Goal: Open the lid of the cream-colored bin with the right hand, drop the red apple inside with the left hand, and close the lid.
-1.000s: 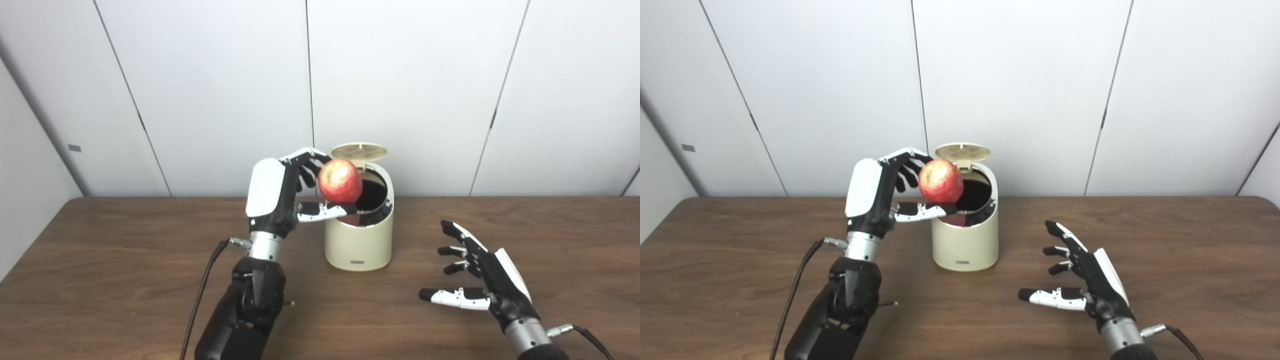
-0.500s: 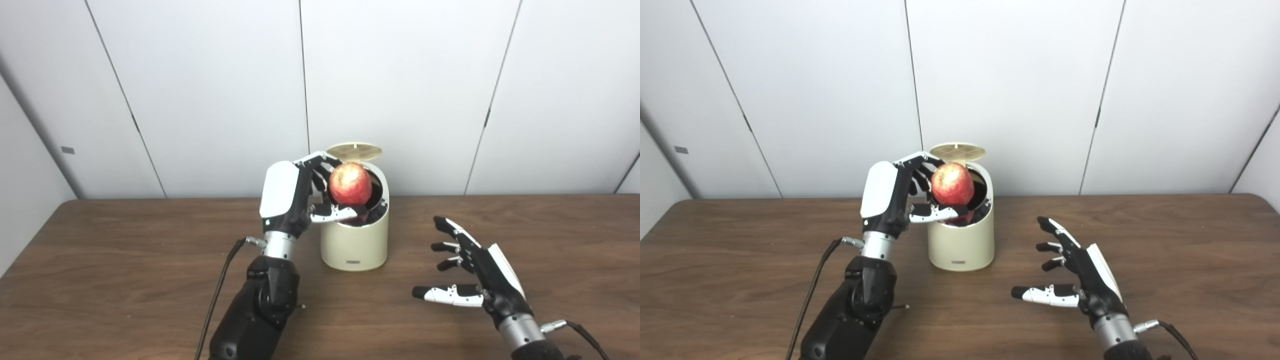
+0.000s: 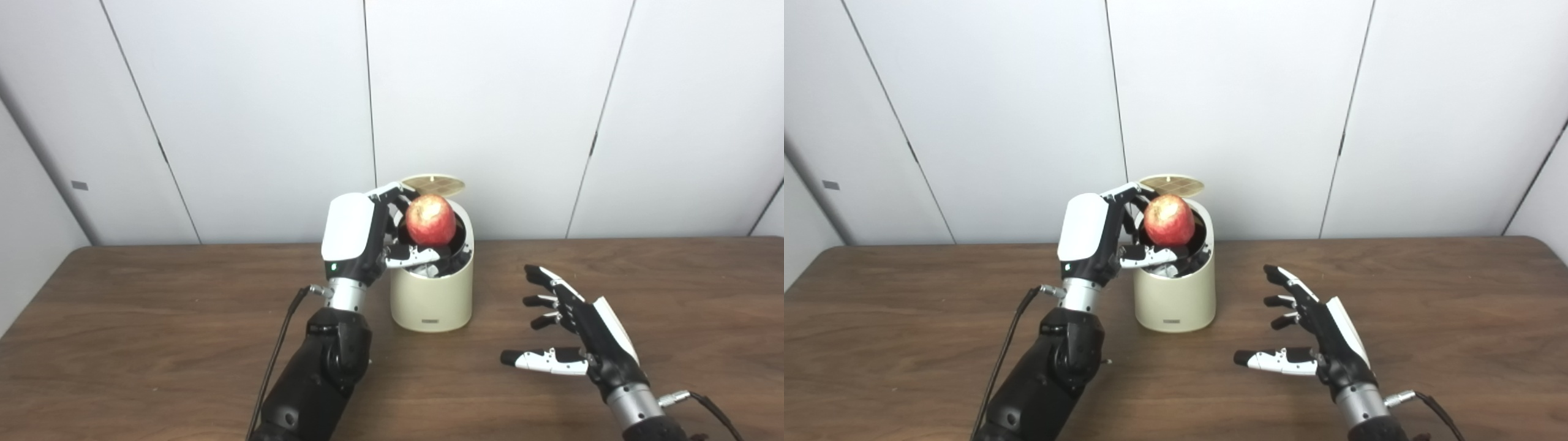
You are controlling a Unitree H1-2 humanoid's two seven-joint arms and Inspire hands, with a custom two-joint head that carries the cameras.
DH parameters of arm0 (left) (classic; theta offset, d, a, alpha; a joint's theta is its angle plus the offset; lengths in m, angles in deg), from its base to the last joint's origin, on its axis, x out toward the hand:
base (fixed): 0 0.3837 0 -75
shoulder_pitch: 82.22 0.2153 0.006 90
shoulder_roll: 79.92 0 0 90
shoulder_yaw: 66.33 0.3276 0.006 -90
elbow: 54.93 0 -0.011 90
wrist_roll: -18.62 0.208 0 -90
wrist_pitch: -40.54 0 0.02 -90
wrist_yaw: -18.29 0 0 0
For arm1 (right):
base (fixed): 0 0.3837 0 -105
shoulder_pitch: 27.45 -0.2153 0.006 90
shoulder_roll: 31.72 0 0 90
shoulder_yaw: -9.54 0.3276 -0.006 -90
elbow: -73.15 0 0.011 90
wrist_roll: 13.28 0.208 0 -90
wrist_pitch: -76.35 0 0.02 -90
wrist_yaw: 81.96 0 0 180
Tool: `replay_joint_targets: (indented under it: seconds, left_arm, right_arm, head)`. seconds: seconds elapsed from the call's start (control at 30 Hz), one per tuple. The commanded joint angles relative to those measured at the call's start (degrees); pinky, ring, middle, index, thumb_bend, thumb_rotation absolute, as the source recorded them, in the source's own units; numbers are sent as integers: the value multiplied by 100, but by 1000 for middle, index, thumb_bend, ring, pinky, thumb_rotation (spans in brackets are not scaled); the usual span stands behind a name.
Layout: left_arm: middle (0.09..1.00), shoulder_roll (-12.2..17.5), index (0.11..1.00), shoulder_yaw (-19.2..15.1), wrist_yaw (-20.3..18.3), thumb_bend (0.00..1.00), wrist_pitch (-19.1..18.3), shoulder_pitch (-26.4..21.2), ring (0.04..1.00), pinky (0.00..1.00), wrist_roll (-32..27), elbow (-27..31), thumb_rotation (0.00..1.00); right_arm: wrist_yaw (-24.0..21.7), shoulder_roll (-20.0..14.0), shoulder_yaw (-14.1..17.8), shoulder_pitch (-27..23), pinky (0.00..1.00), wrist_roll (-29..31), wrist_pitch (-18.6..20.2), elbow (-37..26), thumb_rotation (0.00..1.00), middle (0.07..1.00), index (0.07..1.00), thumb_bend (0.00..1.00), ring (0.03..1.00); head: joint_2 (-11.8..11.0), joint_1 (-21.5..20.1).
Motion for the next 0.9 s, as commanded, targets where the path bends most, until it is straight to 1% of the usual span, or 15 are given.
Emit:
replay_joint_targets:
  seconds: [0.0, 0.1, 0.37, 0.67, 0.77, 0.83, 0.87]
  left_arm:
    - [654, 76, 718, 5, 13, 916, -146, -215, 590, 472, 63, 114, 199]
    - [663, 98, 728, 2, 7, 928, -142, -186, 599, 487, 51, 180, 214]
    - [650, 164, 721, -3, -2, 941, -141, -81, 583, 475, 39, 442, 224]
    - [639, 195, 709, -17, -41, 939, -102, 12, 569, 462, -16, 708, 285]
    - [634, 204, 704, -29, -59, 937, -34, 40, 562, 456, -77, 779, 321]
    - [637, 218, 708, -21, -77, 924, -1, 56, 562, 447, -95, 831, 377]
    - [638, 224, 708, -19, -100, 922, 6, 67, 562, 445, -114, 867, 386]
  right_arm:
    - [58, 4, 40, -130, 604, 73, -71, -157, 170, 872, 866, 784, 775]
    - [60, 16, 33, -144, 610, 82, -81, -122, 168, 876, 867, 783, 778]
    - [77, 3, 4, -173, 621, 77, -187, -42, 172, 870, 863, 787, 758]
    - [66, -11, -15, -191, 607, 63, -194, -39, 163, 888, 869, 778, 755]
    - [57, -13, -20, -204, 592, 72, -192, -24, 163, 890, 872, 775, 755]
    - [43, -11, -23, -209, 596, 92, -186, -19, 158, 893, 874, 773, 757]
    - [38, -12, -25, -214, 595, 108, -206, -4, 157, 894, 875, 773, 757]
  head:
    - [8, -3]
    - [3, 8]
    - [5, 52]
    - [16, 87]
    - [19, 100]
    - [20, 104]
    - [19, 109]
